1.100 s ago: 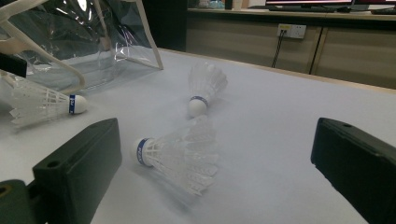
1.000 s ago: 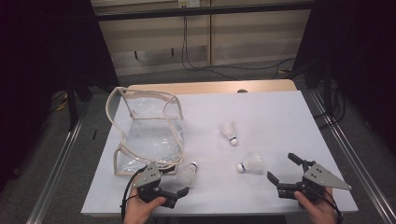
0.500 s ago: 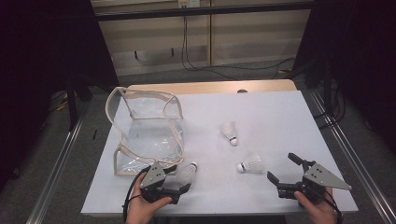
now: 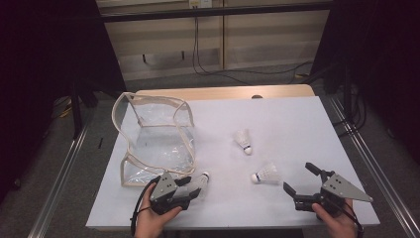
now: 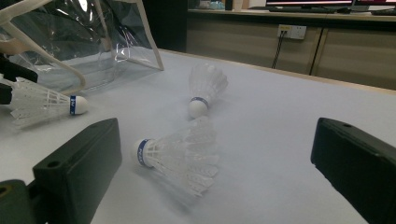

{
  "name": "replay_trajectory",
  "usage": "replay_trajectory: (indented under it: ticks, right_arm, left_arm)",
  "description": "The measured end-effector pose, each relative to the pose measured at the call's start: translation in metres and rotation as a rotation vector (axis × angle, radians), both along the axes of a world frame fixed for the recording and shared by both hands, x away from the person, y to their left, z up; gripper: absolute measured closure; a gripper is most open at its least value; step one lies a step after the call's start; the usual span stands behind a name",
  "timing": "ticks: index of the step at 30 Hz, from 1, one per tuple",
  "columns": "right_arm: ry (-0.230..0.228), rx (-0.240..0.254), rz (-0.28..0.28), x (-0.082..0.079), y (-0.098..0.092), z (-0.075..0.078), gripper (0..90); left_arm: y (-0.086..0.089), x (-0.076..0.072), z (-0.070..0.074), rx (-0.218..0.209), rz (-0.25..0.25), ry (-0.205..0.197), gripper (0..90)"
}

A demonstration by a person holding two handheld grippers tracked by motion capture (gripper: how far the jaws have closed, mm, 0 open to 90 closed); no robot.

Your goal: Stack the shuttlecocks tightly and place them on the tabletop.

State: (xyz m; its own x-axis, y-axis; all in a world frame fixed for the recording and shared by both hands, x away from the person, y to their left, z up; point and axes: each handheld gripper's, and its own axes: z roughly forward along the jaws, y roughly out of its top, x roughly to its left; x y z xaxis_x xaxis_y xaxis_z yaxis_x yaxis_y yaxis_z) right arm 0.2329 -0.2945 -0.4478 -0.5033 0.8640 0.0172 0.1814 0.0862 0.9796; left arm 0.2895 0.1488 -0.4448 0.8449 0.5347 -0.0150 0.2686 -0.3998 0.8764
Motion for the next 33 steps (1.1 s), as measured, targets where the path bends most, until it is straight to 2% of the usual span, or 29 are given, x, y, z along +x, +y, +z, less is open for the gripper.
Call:
replay_trajectory:
  ticks: [3, 6, 8, 10, 13, 15, 19, 22, 29, 32, 33]
  right_arm:
    - [-0.001, 0.0, 0.002, 0.0, 0.0, 0.0, 1.3]
    - [-0.001, 0.0, 0.002, 0.0, 0.0, 0.0, 1.3]
    - [-0.002, -0.002, 0.003, 0.0, 0.0, 0.0, 1.4]
    - [-0.002, -0.003, 0.003, 0.0, 0.0, 0.0, 1.4]
    - [-0.005, -0.004, 0.001, 0.0, 0.0, 0.0, 1.4]
    - [-0.002, -0.001, 0.001, 0.0, 0.0, 0.0, 1.4]
    - [-0.003, -0.003, -0.001, 0.0, 0.0, 0.0, 1.4]
    - [-0.005, -0.002, 0.0, 0.0, -0.001, 0.0, 1.4]
    - [-0.005, -0.003, 0.003, -0.001, -0.001, 0.001, 1.4]
    - [-0.004, -0.002, 0.001, -0.001, -0.001, 0.001, 1.4]
    - [-0.006, 0.0, 0.002, -0.001, -0.001, 0.0, 1.4]
  left_arm:
    - [-0.002, -0.001, 0.001, 0.003, -0.011, -0.015, 58.7]
    - [-0.002, -0.001, 0.001, 0.018, -0.008, -0.024, 71.5]
    - [-0.002, -0.001, 0.002, 0.012, -0.008, -0.02, 79.1]
    - [-0.003, -0.002, 0.003, 0.001, -0.021, -0.021, 83.9]
    - [-0.006, -0.004, 0.005, 0.008, -0.032, -0.006, 88.8]
    - [-0.007, -0.004, 0.006, 0.016, -0.038, -0.009, 89.5]
    - [-0.011, -0.007, 0.011, -0.02, -0.033, 0.007, 90.0]
    - [-0.014, -0.008, 0.014, -0.031, -0.032, 0.014, 90.0]
    - [-0.023, -0.007, 0.012, -0.026, -0.04, 0.039, 89.8]
    - [-0.026, -0.006, 0.011, -0.049, -0.02, 0.045, 83.0]
    - [-0.027, -0.005, 0.011, -0.036, -0.01, 0.033, 81.1]
